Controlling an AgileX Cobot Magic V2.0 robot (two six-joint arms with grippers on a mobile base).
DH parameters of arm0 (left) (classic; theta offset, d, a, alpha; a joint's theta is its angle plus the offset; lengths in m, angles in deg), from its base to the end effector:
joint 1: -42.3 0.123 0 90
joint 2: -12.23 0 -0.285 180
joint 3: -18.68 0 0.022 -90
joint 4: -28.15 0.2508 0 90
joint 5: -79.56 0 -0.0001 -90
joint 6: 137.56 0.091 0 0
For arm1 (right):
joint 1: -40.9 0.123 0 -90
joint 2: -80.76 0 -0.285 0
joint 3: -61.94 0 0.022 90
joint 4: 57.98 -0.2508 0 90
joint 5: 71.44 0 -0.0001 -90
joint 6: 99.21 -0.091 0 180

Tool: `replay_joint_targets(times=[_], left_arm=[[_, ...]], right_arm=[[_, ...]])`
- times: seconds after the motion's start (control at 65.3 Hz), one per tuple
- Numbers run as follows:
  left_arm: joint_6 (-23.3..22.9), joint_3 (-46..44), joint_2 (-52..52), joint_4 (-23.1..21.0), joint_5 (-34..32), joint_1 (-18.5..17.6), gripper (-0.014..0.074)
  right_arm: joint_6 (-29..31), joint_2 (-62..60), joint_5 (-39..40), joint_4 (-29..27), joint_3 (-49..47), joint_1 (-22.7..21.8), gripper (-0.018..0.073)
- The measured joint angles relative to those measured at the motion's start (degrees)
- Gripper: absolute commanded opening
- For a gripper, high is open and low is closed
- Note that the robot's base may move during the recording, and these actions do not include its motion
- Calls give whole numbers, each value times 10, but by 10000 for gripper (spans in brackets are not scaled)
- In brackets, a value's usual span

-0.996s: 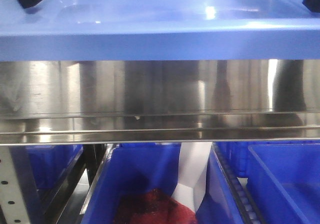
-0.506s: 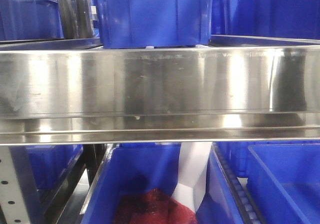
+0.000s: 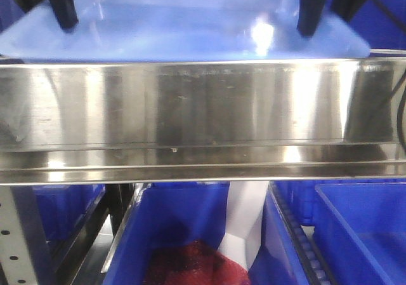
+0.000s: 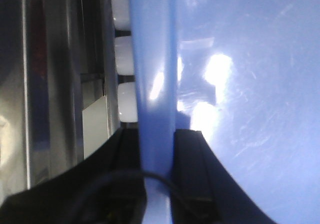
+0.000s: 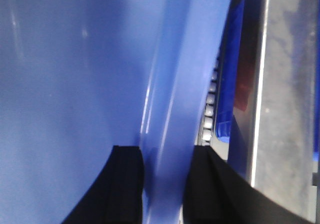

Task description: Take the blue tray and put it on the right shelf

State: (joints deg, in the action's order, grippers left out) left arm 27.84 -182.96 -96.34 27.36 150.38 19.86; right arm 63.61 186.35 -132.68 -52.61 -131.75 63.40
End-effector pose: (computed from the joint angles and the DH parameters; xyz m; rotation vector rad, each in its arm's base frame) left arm 0.3456 -0.1440 0.3443 0.1867 2.7651 -0.1914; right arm 0.3438 0.1343 0.3303 -0.1578 2.6636 0.0995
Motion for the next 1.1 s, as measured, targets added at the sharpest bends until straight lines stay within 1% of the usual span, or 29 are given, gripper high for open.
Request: replay_joint_targets(times=[0.077,0.138,0.169,0.184,0.199,0.23,0.306,0.322,0.414,0.582,0.659,0.705,0.781,0.904,0.965,0.996,1.072,1.103], left_arm=[[20,0,-5,0,0,0,258],[28,0,-7,-1,-3,0,359],[31,0,-7,-4,-6,0,401],[31,0,-7,-5,-6,0,419],[32,0,-7,-5,-7,0,435],[33,0,-7,-8,-8,0,461],[34,0,-7,-12,-12,0,493],[34,0,-7,-13,-14,0,493],[36,-1,-7,-14,-14,0,493],[38,-1,5,-15,-15,0,481],[38,-1,24,-15,-19,0,444],[38,-1,40,-15,-21,0,405],[38,3,73,-15,-27,-3,337],[38,40,145,-14,-53,-13,197],[38,80,194,-14,-74,-22,129],[37,104,220,-14,-87,-27,95],[34,165,282,-15,-118,-38,29],[32,194,312,-16,-133,-42,3]], right_arm=[[0,1,1,1,-1,0,75],[0,1,5,1,-3,0,152],[2,1,6,1,-3,0,214],[3,1,6,1,-3,0,268],[3,1,6,1,-4,0,288],[5,1,6,1,-4,0,370],[10,1,5,4,-4,1,620],[10,1,4,5,-4,1,652],[9,1,-3,9,-4,4,621],[8,-8,-10,12,-4,4,622],[7,-26,-10,12,-4,4,622],[6,-39,-10,12,-4,4,615],[6,-72,-10,12,-4,4,564],[6,-133,-10,13,2,4,378],[6,-173,-8,13,21,4,265],[6,-190,-4,13,34,4,193],[5,-243,12,13,72,4,73],[4,-266,20,14,93,4,48]])
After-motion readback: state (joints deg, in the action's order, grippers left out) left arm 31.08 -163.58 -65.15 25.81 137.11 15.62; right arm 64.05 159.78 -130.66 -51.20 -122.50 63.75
